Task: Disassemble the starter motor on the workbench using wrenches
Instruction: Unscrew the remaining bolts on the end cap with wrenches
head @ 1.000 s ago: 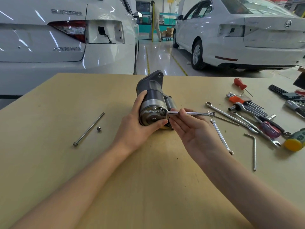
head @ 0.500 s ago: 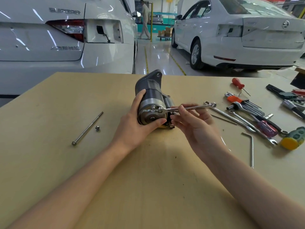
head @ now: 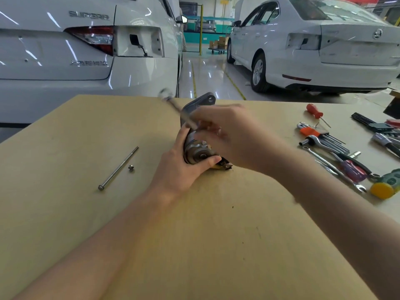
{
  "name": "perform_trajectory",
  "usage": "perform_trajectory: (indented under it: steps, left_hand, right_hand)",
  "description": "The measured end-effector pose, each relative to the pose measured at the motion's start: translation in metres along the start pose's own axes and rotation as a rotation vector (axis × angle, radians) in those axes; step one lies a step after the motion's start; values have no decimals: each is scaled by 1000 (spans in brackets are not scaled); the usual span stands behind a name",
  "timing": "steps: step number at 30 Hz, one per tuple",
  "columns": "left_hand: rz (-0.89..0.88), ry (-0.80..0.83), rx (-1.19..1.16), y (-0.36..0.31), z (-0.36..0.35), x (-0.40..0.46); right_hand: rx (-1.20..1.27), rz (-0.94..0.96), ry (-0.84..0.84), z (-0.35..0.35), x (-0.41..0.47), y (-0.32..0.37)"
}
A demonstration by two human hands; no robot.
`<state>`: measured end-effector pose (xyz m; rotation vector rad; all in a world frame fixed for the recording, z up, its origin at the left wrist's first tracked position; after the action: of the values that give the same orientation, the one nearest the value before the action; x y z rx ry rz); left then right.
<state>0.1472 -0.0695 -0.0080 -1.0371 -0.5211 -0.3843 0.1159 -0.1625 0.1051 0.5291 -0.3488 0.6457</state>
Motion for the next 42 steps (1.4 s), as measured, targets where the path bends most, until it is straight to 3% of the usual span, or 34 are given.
perform_trajectory:
  steps: [3,6,9,12,15,17,23,36,38,42]
  left_hand:
    - [18,33,71,3,-1,1]
    - [4,48,93,0,-3,0]
    - [13,2,-9,-1,-1,0]
    - [-11,7,-40,-2,-2,0]
    - [-17,1,-38,-2,-2,1]
    - [-21,0,-29,-2,-2,1]
    - [-24,-6,-37,-6,-1,2]
    - [-36,-9,-39,-4,-2,3]
    - [-27,-3,-42,-2,-3,2]
    - [-9,-4,-50,0,-3,0]
  right_hand:
    - [-313,91,261,-36,14,14]
    - [-241,111,319,-39,7,16]
    - [442,-41,-2,9,-6,-4]
    - [1065,-345,-268,20,-41,-59]
    - [1466,-656,-244,-14,-68,-98]
    - [1579,-761,-226,-29,-74,-110]
    - [1638,-766,-140,-51,-73,-108]
    - [1678,-741,-182,-51,-74,-109]
    - [1494,-639,-218,-34,-69,-104]
    - [633,-298,-271,13,-39,-59]
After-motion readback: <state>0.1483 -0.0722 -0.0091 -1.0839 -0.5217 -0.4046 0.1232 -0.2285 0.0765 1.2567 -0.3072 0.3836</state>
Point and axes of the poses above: each hand's wrist, its own x-axis towards the middle knuckle, its own z-axis out of the back of the hand, y = z × x, the point moved 9 cm from there along x, towards the middle knuckle, and after that the axes turned 13 degrees about -z, right-handed, at the moved point
